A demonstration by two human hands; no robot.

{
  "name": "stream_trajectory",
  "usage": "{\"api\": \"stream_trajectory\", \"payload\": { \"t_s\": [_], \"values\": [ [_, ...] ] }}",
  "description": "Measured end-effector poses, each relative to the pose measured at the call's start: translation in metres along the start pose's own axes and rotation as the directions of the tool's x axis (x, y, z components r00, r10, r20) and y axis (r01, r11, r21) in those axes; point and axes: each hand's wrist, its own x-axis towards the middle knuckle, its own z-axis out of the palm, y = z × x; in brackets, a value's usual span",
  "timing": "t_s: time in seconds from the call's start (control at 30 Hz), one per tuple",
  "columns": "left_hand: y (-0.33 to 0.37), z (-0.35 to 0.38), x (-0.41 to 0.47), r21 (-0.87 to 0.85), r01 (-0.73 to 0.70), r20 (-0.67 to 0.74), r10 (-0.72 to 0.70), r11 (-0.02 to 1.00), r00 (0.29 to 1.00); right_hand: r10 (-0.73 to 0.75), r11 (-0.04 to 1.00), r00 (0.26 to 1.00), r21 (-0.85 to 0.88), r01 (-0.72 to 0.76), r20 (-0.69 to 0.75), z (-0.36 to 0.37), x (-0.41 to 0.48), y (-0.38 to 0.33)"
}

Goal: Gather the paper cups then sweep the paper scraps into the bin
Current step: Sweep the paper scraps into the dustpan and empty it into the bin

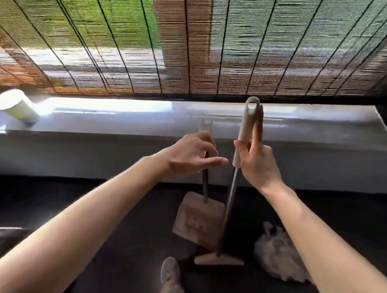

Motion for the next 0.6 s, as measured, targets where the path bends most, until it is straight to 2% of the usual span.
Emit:
{"api": "stream_trajectory", "payload": {
  "t_s": [0.1, 0.23, 0.3, 0.37, 0.43, 0.53, 0.6],
  "values": [
    [-0.005, -0.002, 0.004, -0.02, -0.004, 0.029, 0.005, 1.0, 1.0, -0.025, 0.999, 0.998, -0.028, 0.027, 0.052, 0.004, 0.012, -0.003],
    [-0.012, 0.0, 0.003, -0.016, -0.024, 0.067, 0.025, 1.0, 0.997, -0.191, 0.979, 0.977, -0.057, 0.197, 0.096, 0.008, 0.031, -0.006],
    [-0.02, 0.002, -0.001, 0.006, -0.047, 0.076, 0.046, 0.999, 0.996, -0.203, 0.976, 0.973, -0.057, 0.21, 0.113, 0.011, 0.04, -0.001],
    [-0.029, 0.0, -0.005, 0.044, -0.068, 0.062, 0.065, 0.997, 0.996, -0.114, 0.992, 0.986, -0.043, 0.12, 0.126, 0.012, 0.047, 0.006],
    [-0.04, -0.005, -0.008, 0.074, -0.073, 0.045, 0.07, 0.995, 0.997, 0.044, 0.999, 0.99, -0.017, -0.042, 0.132, 0.011, 0.053, 0.011],
    [-0.053, -0.009, -0.012, 0.071, -0.056, 0.047, 0.053, 0.996, 0.998, 0.224, 0.973, 0.965, 0.029, -0.23, 0.138, 0.009, 0.058, 0.021],
    [-0.059, -0.008, -0.014, 0.069, -0.054, 0.044, 0.051, 0.996, 0.998, 0.283, 0.955, 0.946, 0.045, -0.293, 0.157, 0.007, 0.06, 0.022]
  ]
}}
